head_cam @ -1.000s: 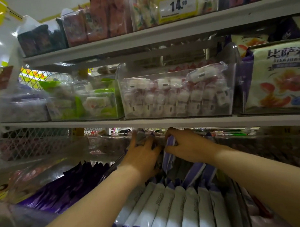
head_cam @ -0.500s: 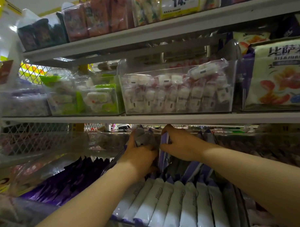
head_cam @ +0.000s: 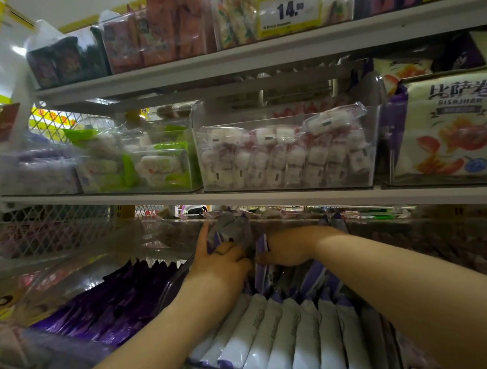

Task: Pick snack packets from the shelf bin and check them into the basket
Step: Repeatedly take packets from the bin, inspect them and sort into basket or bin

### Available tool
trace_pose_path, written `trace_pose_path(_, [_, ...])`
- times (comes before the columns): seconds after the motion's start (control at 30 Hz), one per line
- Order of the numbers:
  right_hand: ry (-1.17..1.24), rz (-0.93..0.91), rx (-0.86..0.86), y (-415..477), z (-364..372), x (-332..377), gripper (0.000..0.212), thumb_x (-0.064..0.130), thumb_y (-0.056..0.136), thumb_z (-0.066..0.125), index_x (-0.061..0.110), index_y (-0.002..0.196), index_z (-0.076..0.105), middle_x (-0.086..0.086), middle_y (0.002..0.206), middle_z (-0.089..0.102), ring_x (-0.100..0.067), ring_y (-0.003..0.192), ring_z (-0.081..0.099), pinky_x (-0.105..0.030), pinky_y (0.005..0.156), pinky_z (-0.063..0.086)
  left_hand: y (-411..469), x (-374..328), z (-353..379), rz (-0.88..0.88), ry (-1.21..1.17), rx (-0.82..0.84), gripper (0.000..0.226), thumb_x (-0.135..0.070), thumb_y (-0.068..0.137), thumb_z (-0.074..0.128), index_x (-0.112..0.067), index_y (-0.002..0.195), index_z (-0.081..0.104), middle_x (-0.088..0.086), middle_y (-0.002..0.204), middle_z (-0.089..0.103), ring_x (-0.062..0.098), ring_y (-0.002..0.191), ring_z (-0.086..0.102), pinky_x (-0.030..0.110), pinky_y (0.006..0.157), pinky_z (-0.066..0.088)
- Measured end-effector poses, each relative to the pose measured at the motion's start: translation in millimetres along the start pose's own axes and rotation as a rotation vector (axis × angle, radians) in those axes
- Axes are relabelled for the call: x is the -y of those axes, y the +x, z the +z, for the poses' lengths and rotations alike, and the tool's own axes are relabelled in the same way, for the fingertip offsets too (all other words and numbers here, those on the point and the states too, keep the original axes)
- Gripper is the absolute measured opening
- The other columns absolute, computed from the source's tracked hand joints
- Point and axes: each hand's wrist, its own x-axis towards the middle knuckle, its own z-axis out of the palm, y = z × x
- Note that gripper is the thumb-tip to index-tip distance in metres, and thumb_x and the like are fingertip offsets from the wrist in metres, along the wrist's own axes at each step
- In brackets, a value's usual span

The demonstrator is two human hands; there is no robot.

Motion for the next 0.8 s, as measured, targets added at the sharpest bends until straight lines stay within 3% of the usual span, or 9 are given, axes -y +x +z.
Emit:
trace_pose_path(0.07, [0.016, -0.065, -0.075, -5, -3, -2, 0.052, 0.048, 0.097, 0.044, 0.024, 0.143, 0.040, 0.000, 0.142, 0.046, -0.015, 0.117, 0.046, -0.022, 0.090, 0.030, -9, -5, -3, -0.001, -0.167, -0.270, 0.018, -0.019, 0.071, 0.073, -0.028, 0.087, 0.072, -0.007, 0.090, 0.067, 0.018, 0.090, 0.067, 0.064, 0.114, 0.012])
trace_pose_path(0.1, [0.027, -0.070, -0.117, -11, -4, -3, 0.052, 0.049, 0.096, 0.044, 0.027, 0.142, 0.038, -0.001, 0.140, 0.048, -0.016, 0.116, 0.047, -0.023, 0.089, 0.032, -10, -8, -5, 0.012, -0.245, -0.344, 0.016, -0.021, 0.071, 0.070, -0.029, 0.085, 0.071, -0.009, 0.086, 0.066, 0.016, 0.083, 0.067, 0.058, 0.114, 0.018])
trace_pose_path(0.17, [0.040, -0.038, -0.149, -25, -6, -9, 0.040, 0.051, 0.094, 0.046, 0.036, 0.131, 0.045, 0.001, 0.123, 0.057, -0.017, 0.103, 0.054, -0.022, 0.083, 0.036, -9, -14, -10, 0.068, -0.305, -0.326, 0.017, -0.024, 0.077, 0.061, -0.031, 0.089, 0.070, -0.012, 0.090, 0.066, 0.013, 0.088, 0.066, 0.052, 0.116, 0.017])
trace_pose_path(0.2, [0.018, -0.031, -0.139, -33, -6, -12, 0.027, 0.050, 0.092, 0.047, 0.040, 0.116, 0.052, 0.007, 0.106, 0.059, -0.012, 0.090, 0.054, -0.020, 0.078, 0.038, -6, -17, -14, 0.099, -0.299, -0.272, 0.018, -0.025, 0.080, 0.059, -0.031, 0.092, 0.071, -0.012, 0.095, 0.066, 0.013, 0.095, 0.065, 0.053, 0.118, 0.012])
trace_pose_path(0.27, [-0.066, -0.017, -0.090, -48, -4, -19, 0.019, 0.051, 0.087, 0.054, 0.035, 0.095, 0.059, 0.014, 0.084, 0.054, -0.009, 0.080, 0.053, -0.020, 0.074, 0.044, 3, -23, -19, 0.110, -0.232, -0.067, 0.023, -0.031, 0.091, 0.053, -0.031, 0.104, 0.071, -0.010, 0.116, 0.062, 0.017, 0.119, 0.052, 0.058, 0.117, -0.003])
trace_pose_path(0.4, [-0.115, -0.024, -0.059, -67, 0, -33, 0.038, 0.052, 0.080, 0.062, 0.027, 0.108, 0.064, 0.005, 0.108, 0.067, -0.016, 0.096, 0.062, -0.035, 0.086, 0.052, 25, -31, -14, 0.063, -0.071, 0.193, 0.030, -0.037, 0.098, 0.047, -0.034, 0.123, 0.063, -0.004, 0.144, 0.036, 0.024, 0.142, 0.015, 0.060, 0.112, -0.012])
trace_pose_path(0.5, [-0.086, -0.071, -0.089, -72, 2, -37, 0.031, 0.052, 0.080, 0.065, 0.028, 0.100, 0.066, 0.009, 0.101, 0.068, -0.009, 0.087, 0.060, -0.031, 0.082, 0.053, 38, -37, -14, 0.060, -0.052, 0.318, 0.031, -0.033, 0.098, 0.049, -0.033, 0.126, 0.061, 0.000, 0.154, 0.024, 0.029, 0.147, 0.003, 0.064, 0.110, -0.009])
trace_pose_path(0.67, [-0.047, -0.084, -0.091, -71, 3, -38, 0.031, 0.053, 0.077, 0.066, 0.027, 0.093, 0.068, 0.009, 0.092, 0.066, -0.010, 0.081, 0.062, -0.033, 0.077, 0.055, 44, -26, -22, 0.053, -0.065, 0.480, 0.034, -0.031, 0.095, 0.054, -0.036, 0.128, 0.057, -0.009, 0.155, 0.027, 0.027, 0.148, 0.003, 0.062, 0.113, -0.004])
trace_pose_path(0.8, [-0.029, -0.078, -0.088, -72, 4, -37, 0.032, 0.053, 0.078, 0.065, 0.026, 0.093, 0.068, 0.007, 0.090, 0.067, -0.011, 0.080, 0.062, -0.033, 0.077, 0.055, 41, -31, -14, 0.174, 0.088, 0.424, 0.037, -0.021, 0.094, 0.054, -0.036, 0.127, 0.058, -0.004, 0.152, 0.035, 0.026, 0.147, 0.010, 0.064, 0.110, -0.007])
